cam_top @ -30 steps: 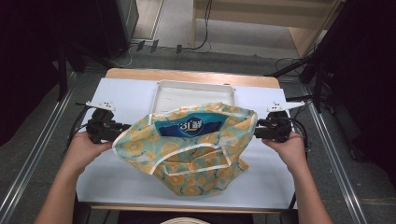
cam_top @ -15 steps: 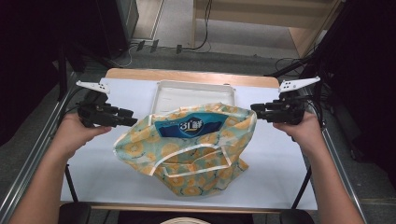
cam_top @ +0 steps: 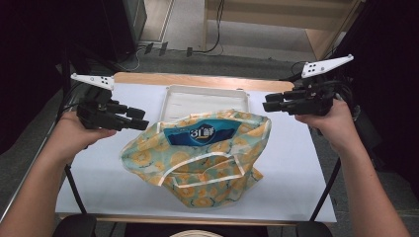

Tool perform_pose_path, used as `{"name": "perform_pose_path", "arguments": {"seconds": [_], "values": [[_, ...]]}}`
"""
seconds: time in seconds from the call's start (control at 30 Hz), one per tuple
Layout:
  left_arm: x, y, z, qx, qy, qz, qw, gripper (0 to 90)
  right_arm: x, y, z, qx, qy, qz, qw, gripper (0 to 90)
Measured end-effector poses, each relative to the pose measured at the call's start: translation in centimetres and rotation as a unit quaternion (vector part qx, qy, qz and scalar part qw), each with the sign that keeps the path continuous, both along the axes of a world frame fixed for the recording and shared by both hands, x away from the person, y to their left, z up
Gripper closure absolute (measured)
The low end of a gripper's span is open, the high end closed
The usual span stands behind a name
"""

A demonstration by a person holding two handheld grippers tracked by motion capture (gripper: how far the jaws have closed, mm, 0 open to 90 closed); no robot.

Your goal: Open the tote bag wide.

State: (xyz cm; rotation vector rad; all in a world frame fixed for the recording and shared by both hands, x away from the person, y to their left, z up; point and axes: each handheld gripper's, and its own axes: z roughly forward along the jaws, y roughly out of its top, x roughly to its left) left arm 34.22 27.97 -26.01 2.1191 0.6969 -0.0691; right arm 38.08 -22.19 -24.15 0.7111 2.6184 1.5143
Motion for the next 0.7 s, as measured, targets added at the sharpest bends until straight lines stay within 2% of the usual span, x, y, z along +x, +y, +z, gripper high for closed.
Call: {"name": "perform_pose_path", "arguments": {"seconds": [0.17,0.33,0.5,0.6,0.7], "values": [[-0.8,-1.1,0.6,-0.001,-0.001,-0.011,0.9999,47.2,-0.9,1.2,1.5,0.005,-0.008,0.021,0.9997,65.8],[-1.3,-1.6,0.5,0.005,-0.003,-0.014,0.9999,46.0,-1.8,2.6,1.9,0.01,-0.008,0.039,0.9992,61.8],[-1.7,-2.4,-0.1,0.005,0.0,-0.017,0.9998,44.7,-2.4,4.2,1.3,0.005,-0.005,0.06,0.9982,54.8],[-2.1,-2.8,-0.9,0.012,0.002,-0.018,0.9998,44.4,-2.8,5.0,0.8,0.005,-0.007,0.075,0.9971,48.9],[-2.3,-2.9,-1.4,0.024,0.0,-0.014,0.9996,44.4,-3.0,5.3,0.2,-0.001,-0.001,0.08,0.9968,47.9]]}}
